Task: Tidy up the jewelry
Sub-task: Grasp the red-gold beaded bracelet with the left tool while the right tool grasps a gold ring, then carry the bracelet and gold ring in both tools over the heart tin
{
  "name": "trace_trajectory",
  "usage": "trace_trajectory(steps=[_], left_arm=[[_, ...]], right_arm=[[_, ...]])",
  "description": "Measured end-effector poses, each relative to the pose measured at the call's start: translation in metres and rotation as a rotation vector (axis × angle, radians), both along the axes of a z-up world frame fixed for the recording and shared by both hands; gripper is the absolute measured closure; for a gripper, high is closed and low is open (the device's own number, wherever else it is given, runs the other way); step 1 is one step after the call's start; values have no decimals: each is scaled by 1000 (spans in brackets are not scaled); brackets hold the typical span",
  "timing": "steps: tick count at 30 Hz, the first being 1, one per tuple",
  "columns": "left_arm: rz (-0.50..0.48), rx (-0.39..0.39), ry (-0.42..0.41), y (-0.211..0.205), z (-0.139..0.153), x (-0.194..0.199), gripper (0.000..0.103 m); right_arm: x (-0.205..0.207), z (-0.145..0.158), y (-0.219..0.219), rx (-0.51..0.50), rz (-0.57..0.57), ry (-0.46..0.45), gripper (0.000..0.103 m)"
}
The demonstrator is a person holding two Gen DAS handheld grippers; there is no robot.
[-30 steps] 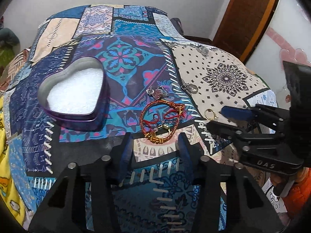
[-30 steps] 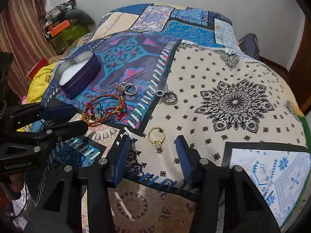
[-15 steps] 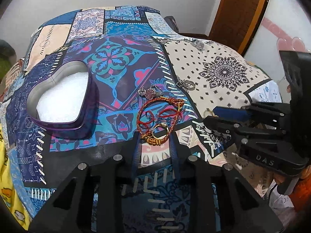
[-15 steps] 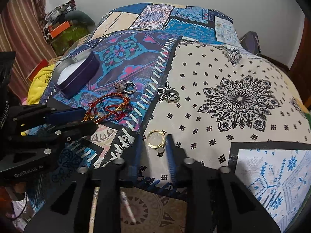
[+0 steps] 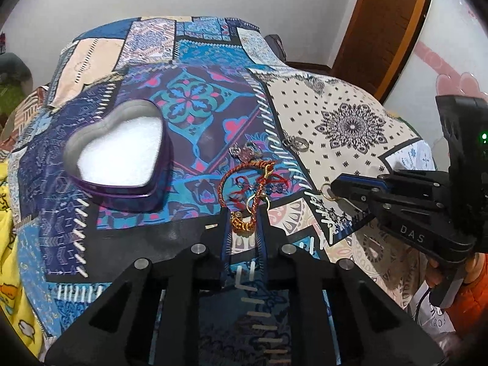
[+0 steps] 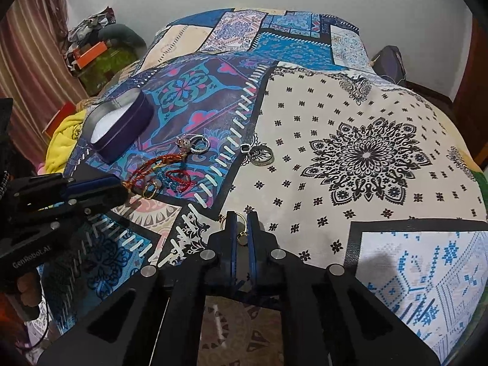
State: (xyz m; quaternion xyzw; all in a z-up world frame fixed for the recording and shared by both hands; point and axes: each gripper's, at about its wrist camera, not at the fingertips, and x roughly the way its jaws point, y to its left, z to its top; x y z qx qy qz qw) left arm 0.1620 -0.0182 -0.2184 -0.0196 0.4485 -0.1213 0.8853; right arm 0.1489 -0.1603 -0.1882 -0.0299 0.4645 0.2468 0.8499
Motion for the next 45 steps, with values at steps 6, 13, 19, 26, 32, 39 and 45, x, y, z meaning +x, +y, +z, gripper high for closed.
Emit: trace_trajectory(steps=[6, 13, 19, 26, 32, 39, 45], left_arm=[[17, -13, -49, 6, 20, -8, 103], [43, -23, -102, 15, 38, -20, 103], [63, -37, -99, 23, 38, -26, 103], [76, -41, -99, 28, 35, -28, 103], [88, -59, -133, 34, 45, -30, 103], [108, -69, -198, 44, 67, -39, 103], [141, -73, -273, 64, 91, -48, 103]], right_arm=[[-3, 12, 0, 11, -6, -30, 98], [-6, 21, -4, 28, -7, -64, 97], [-3, 10, -7, 5, -18, 2, 62], [-1, -7, 12, -78, 24, 19, 68], [3, -11, 15, -46, 53, 36, 86], [-1, -1, 15, -18, 31, 27, 86], [-5, 34, 28, 22, 42, -55, 86]])
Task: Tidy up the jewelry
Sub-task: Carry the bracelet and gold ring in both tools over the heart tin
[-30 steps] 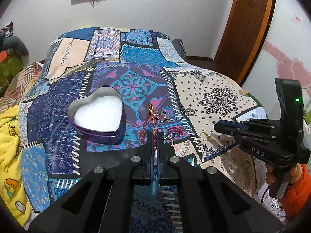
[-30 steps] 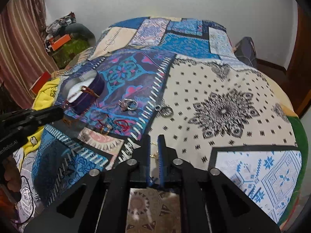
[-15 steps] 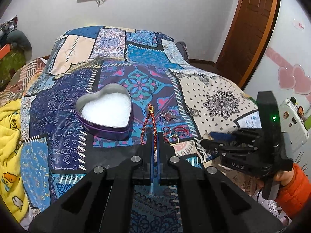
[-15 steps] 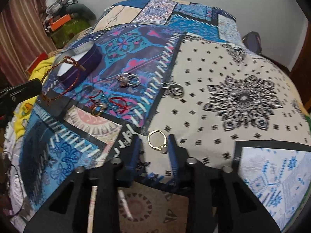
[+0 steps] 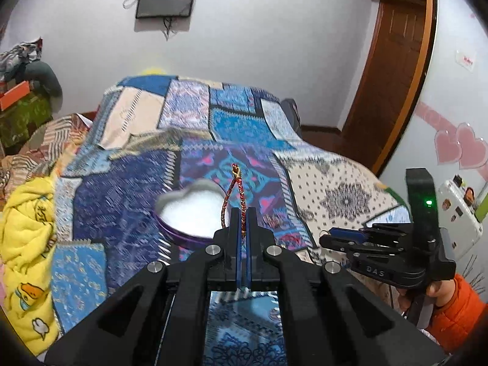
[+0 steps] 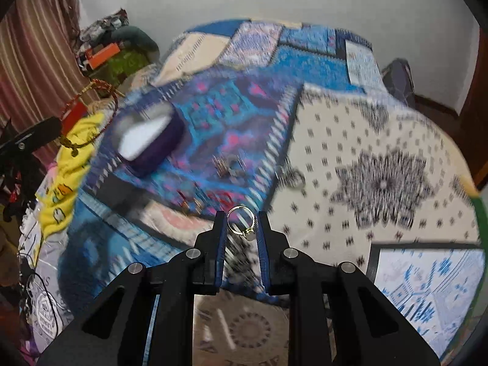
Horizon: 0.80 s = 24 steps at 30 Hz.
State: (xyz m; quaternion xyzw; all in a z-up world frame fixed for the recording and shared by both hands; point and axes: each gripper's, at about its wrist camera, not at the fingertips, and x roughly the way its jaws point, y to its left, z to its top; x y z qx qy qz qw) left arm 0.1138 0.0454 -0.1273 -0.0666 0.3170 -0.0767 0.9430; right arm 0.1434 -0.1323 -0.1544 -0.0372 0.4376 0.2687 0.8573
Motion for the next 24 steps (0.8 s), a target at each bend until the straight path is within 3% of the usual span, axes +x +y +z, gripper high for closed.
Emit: trace_trajectory(steps=[8, 13, 24], left_arm=[[61, -9, -82, 31, 25, -7, 103], [80, -2, -106, 45, 31, -5, 103], [82, -15, -38, 60, 5, 27, 103]], right_arm=[[5, 45, 28, 82, 30, -111, 86], [7, 58, 48, 110, 60, -143, 86], [27, 45, 100, 119, 156, -113, 86]])
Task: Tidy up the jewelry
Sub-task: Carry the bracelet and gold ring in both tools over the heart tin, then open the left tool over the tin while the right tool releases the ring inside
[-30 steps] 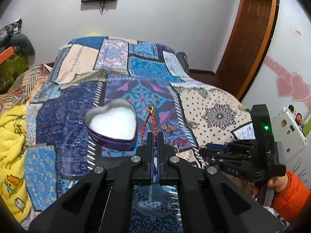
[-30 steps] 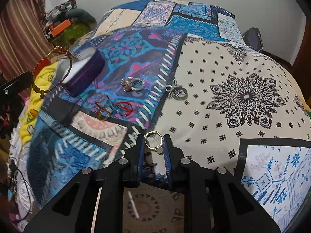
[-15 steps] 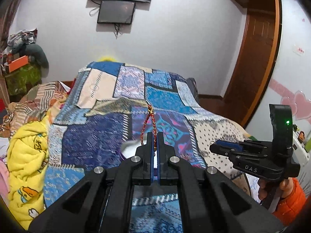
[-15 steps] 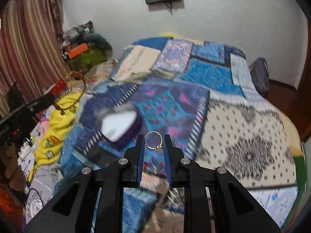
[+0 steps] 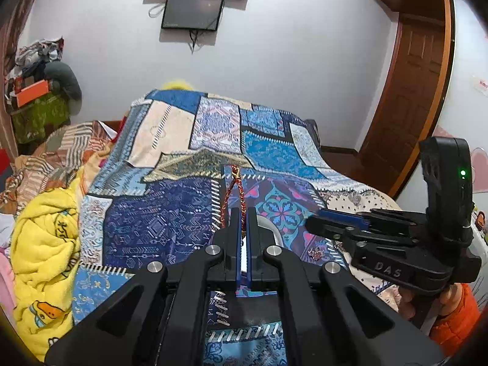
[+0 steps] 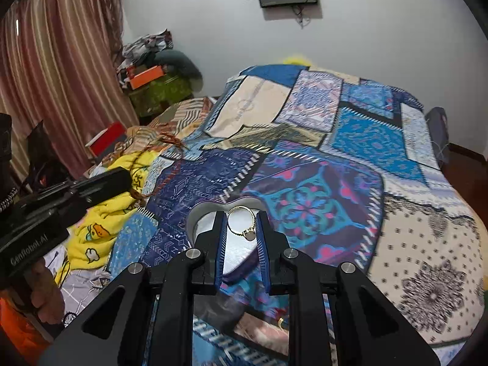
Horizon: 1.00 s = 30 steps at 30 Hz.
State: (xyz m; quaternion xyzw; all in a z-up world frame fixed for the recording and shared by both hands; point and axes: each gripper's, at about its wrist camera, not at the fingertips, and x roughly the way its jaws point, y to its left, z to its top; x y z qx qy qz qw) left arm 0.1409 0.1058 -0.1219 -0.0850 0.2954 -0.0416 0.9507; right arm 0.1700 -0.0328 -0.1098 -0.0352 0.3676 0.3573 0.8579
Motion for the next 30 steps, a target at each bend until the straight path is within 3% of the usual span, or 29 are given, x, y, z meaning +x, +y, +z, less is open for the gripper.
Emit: trace_trajectory(steps=[13, 26, 30], left_arm=[[-61, -13, 129, -4, -44, 42, 103], [-95, -60, 183, -5, -55, 48, 103], [-105, -43, 181, -9, -53, 44, 103]], right_arm=[[27, -34, 25, -60, 63, 92, 86], [26, -42, 34, -111, 90, 94, 85], [26, -42, 33, -121, 82, 85, 85]])
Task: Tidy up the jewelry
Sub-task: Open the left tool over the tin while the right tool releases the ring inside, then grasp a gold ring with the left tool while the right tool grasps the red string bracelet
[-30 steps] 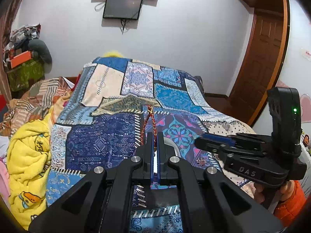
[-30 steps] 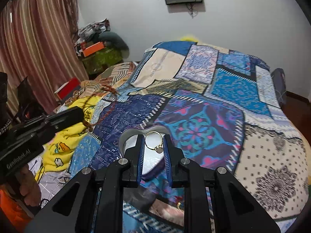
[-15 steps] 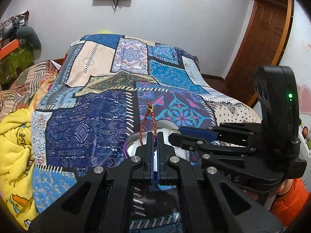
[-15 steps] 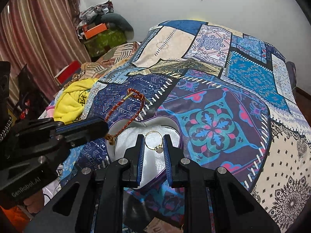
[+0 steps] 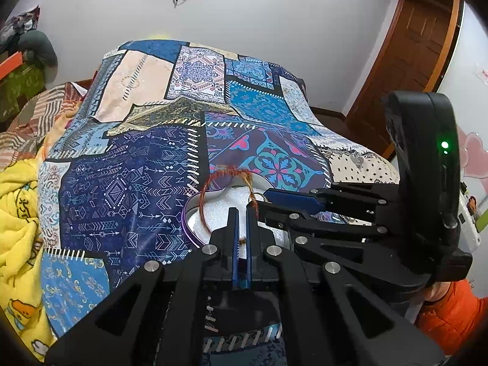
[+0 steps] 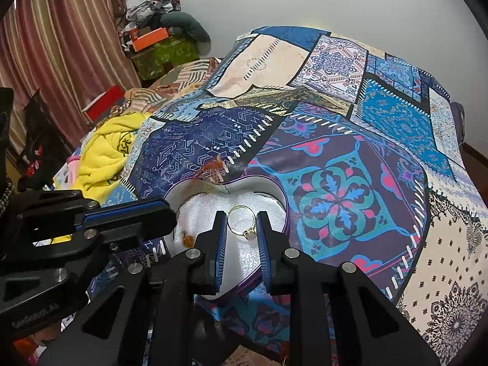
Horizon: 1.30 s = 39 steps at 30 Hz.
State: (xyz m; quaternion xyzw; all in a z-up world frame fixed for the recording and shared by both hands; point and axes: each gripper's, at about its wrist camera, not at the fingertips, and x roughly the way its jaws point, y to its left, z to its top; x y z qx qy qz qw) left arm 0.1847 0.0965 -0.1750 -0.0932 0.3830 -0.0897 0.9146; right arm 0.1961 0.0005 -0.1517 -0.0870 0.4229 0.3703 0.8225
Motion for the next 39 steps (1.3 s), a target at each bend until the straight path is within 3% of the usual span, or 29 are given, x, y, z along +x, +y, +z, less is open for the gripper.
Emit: trace_trajectory(steps=[10, 22, 28, 33, 39], left_arm=[[10, 54, -31, -6, 19, -11, 100], [46, 110, -58, -19, 44, -34, 98], [43, 114, -64, -37, 52, -42, 91], [24, 120, -44, -56, 49, -44, 80], [-16, 119, 11, -82, 32, -40, 77]], right_arm=[[-6, 10, -9, -8, -21, -14, 84], [-29, 47, -45, 20, -79, -87, 83], [-38, 59, -75, 36, -125, -111, 83], [-43, 63, -105, 41, -175, -113, 82], [-46, 56, -141, 30, -229, -87, 75]])
